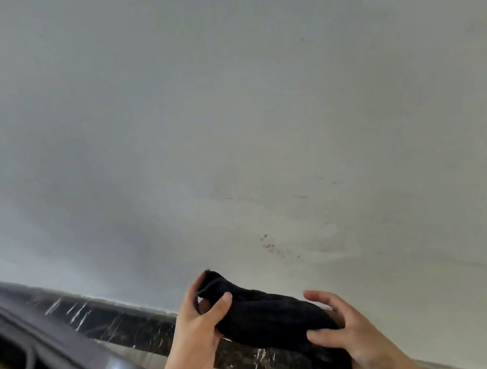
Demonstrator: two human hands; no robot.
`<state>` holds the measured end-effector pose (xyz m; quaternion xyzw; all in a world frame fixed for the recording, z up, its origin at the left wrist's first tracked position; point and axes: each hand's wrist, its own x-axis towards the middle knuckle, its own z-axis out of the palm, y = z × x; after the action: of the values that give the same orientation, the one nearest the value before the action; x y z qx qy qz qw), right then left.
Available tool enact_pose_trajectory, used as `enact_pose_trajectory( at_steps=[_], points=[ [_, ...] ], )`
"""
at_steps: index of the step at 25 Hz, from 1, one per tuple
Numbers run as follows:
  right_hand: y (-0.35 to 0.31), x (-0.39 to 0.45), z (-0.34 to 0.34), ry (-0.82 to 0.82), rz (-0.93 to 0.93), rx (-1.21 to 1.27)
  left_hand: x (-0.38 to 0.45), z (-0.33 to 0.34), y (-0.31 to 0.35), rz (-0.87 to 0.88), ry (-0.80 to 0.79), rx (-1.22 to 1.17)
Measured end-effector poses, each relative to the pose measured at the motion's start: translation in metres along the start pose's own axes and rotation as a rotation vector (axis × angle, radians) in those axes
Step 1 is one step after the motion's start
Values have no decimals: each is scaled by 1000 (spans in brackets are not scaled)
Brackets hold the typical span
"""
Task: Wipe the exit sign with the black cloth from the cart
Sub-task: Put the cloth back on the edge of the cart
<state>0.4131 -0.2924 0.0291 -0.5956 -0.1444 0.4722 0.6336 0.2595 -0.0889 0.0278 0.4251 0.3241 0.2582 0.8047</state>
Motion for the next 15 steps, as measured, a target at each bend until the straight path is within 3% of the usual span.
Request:
enact_pose_trajectory(
  at_steps=[4, 9, 12, 15],
  points=[
    [-8, 29, 53, -16, 10, -28, -27, -47, 27, 98, 143, 76],
    [-18, 67, 141, -197, 64, -4, -60, -120, 57, 193, 417, 98],
    [-16, 92, 201, -345, 112, -28, -80, -167, 72, 228, 570, -4],
    [-8, 113, 253, -375, 109, -93, -92, -206, 76, 239, 692, -93]
  ],
)
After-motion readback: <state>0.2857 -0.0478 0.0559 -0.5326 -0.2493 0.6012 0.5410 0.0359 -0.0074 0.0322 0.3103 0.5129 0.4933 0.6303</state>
